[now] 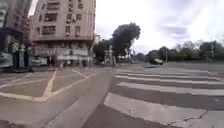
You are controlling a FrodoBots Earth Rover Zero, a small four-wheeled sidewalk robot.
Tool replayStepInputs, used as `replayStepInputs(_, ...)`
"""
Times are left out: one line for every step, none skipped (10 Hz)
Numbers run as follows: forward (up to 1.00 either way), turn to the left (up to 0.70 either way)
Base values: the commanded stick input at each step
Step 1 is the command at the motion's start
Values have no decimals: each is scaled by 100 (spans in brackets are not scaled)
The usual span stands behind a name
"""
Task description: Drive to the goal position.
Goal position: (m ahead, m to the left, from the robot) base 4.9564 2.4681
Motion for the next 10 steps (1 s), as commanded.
replayStepInputs(70,0)
replayStepInputs(70,0)
replayStepInputs(70,0)
replayStepInputs(70,0)
replayStepInputs(70,0)
replayStepInputs(70,0)
replayStepInputs(70,0)
replayStepInputs(70,0)
replayStepInputs(70,0)
replayStepInputs(70,0)
